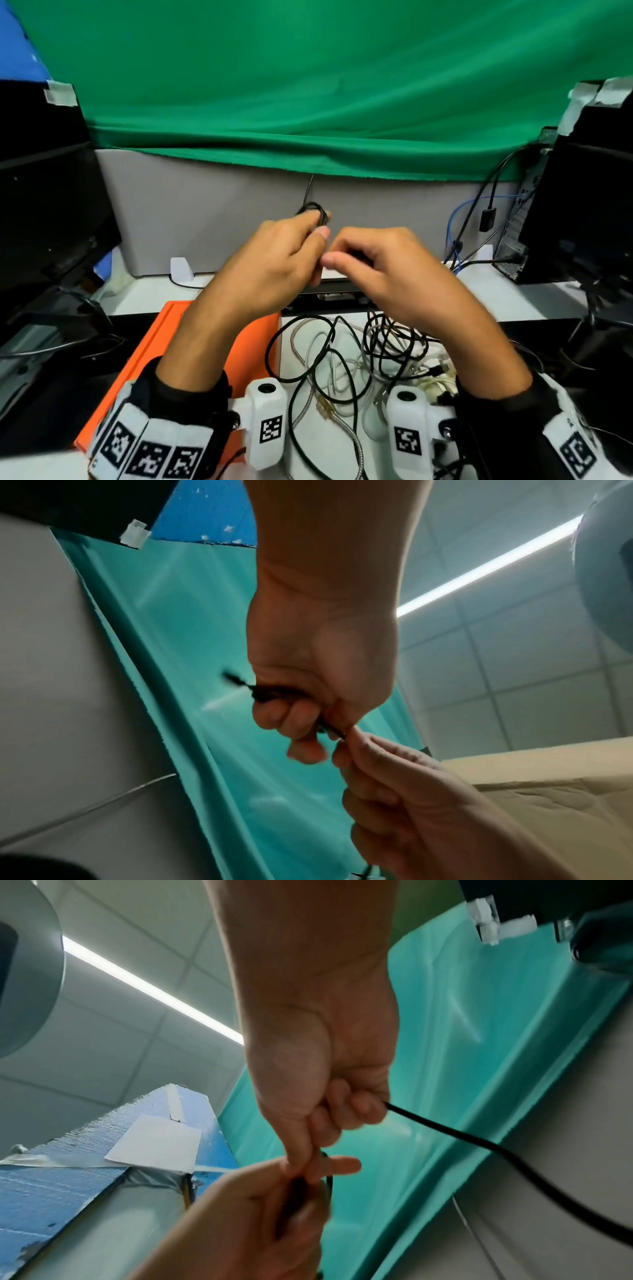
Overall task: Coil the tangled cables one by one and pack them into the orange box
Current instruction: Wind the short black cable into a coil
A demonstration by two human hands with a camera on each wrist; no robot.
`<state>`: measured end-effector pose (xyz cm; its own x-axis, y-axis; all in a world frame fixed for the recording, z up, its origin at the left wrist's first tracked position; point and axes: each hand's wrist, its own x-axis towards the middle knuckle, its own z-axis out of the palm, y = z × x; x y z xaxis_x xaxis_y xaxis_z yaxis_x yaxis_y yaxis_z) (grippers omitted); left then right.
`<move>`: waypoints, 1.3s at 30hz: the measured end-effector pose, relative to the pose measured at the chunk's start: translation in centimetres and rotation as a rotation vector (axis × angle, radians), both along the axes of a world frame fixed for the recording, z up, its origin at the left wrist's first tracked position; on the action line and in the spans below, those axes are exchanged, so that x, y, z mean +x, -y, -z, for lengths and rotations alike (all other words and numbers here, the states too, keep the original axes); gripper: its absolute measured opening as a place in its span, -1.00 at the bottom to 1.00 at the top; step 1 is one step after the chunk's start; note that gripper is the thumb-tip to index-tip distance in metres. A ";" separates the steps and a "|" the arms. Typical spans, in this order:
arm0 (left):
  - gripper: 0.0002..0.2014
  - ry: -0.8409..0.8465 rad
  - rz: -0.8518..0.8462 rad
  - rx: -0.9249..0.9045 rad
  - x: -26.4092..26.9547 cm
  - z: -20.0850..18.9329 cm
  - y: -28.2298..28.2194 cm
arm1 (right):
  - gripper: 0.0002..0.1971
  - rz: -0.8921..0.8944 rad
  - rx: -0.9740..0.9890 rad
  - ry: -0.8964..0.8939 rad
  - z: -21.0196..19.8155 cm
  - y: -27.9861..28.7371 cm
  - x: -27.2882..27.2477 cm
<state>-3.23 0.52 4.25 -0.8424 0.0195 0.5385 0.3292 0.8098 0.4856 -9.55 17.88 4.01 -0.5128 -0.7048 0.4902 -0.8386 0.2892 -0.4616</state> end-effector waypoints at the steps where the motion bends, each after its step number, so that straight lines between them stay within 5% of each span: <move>1: -0.69 0.061 0.082 0.099 0.3 -0.2 -0.3 | -0.80 0.011 -0.098 -0.019 -0.2 -0.3 -0.2; 7: -0.53 0.206 0.347 0.663 1.4 -1.3 -1.0 | -0.78 -0.019 -0.484 -0.127 -0.4 0.5 0.6; 11: -0.51 0.261 0.363 0.747 1.4 -2.0 -1.8 | -0.80 -0.082 -0.562 0.052 -0.7 0.0 1.0; 14: -0.56 0.332 0.564 0.897 1.1 -1.9 -2.4 | -0.87 -0.195 -0.606 0.063 -1.3 -1.3 0.4; 17: -0.66 0.222 0.813 1.173 0.1 -1.6 -2.8 | -0.84 -0.095 -0.628 0.085 -1.1 -1.7 -1.0; 21: -0.60 0.019 0.843 1.291 -1.2 -1.3 -2.7 | -0.80 0.073 -0.364 0.073 0.3 -1.3 -2.7; 25: -0.66 -0.200 0.547 1.086 -2.0 -1.1 -2.5 | -0.78 0.131 0.055 -0.009 0.5 -1.3 -2.6; 29: -0.80 -0.294 0.229 0.573 -2.5 -0.3 -3.6 | -0.74 0.161 0.232 -0.108 -0.5 -2.0 -1.2; 33: -0.66 -0.212 -0.053 -0.011 -2.3 0.2 -4.4 | -0.78 0.063 0.198 -0.068 -1.4 -3.1 -0.5; 39: -0.47 -0.049 0.099 0.193 -1.0 -0.8 -4.7 | -0.95 -0.259 -0.216 0.309 -1.5 -3.8 -1.4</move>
